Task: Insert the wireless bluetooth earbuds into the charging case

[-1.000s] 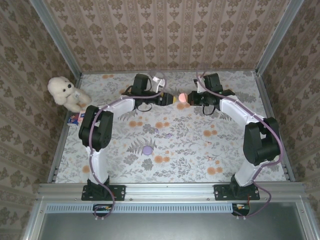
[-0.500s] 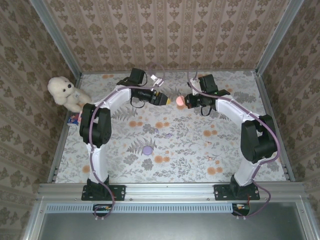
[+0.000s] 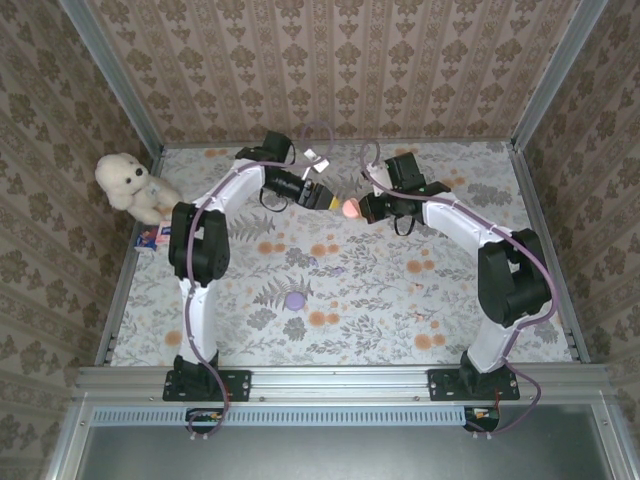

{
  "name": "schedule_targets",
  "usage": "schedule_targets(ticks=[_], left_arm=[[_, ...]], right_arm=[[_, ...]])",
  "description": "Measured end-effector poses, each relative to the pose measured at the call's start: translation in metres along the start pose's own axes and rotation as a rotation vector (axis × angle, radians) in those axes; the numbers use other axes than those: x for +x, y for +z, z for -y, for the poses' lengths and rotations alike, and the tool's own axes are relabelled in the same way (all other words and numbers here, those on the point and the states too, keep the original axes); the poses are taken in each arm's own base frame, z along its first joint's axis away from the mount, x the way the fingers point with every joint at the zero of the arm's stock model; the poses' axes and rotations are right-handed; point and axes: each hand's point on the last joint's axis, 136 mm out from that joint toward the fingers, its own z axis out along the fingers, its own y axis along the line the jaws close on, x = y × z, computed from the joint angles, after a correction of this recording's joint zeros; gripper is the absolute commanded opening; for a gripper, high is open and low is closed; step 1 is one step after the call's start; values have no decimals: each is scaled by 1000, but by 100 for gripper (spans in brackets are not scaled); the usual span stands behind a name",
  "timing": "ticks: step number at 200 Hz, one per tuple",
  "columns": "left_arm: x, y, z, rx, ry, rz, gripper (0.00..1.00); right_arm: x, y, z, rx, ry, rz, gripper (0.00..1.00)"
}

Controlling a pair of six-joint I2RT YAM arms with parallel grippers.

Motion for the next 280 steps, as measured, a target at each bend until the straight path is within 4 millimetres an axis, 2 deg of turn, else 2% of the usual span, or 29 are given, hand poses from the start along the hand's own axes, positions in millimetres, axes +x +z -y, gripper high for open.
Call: schedule_targets(ticks=[74,137,208,245,280], left_arm=[[12,15,-5,25,-30,-62,73],[7,14,-1,33,-9,-64,67],[18,25,-4,63,-32,-92,45],[17,25,-2,75,-29,-86,29],[16,25,-2,83,-23,-78,23]], right_arm=[[1,7,-14,-21,-40,-16,0],[-4,7,-22,-31,-59,-8,0],[-4,11,-24,-35,-61,-17,0],[-2,11,-24,-34,-59,-26,0],[-1,11,-24,-33,-58,-27,0]])
